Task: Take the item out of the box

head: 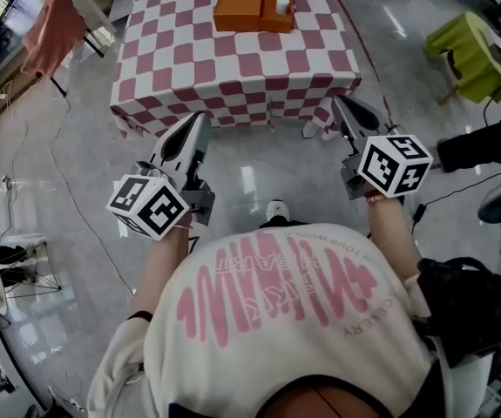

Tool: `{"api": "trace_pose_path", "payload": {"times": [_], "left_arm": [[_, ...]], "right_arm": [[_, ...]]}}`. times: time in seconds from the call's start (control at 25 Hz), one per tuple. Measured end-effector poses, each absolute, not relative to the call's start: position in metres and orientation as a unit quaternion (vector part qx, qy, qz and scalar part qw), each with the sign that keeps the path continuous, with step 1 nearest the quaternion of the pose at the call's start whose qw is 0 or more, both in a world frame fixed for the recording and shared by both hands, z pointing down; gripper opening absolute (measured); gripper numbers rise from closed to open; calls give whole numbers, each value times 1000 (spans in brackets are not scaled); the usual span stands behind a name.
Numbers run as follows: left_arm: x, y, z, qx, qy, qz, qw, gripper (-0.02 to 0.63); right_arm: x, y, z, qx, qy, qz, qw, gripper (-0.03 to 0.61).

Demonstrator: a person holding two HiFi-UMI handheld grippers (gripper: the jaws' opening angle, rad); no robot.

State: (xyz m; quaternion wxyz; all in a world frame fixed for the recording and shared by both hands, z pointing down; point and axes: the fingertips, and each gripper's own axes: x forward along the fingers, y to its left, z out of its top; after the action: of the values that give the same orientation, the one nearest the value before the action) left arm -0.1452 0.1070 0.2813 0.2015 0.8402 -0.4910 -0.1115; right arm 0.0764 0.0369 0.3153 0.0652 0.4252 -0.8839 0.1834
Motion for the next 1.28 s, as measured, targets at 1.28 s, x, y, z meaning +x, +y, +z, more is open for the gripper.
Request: {"api": "trace_pose_path", "payload": {"times": [1.28], "left_arm": [[-113,-11,306,816,-522,-120,218,8]], "right_arm": [[90,-92,347,369,-903,210,63,6]]}}
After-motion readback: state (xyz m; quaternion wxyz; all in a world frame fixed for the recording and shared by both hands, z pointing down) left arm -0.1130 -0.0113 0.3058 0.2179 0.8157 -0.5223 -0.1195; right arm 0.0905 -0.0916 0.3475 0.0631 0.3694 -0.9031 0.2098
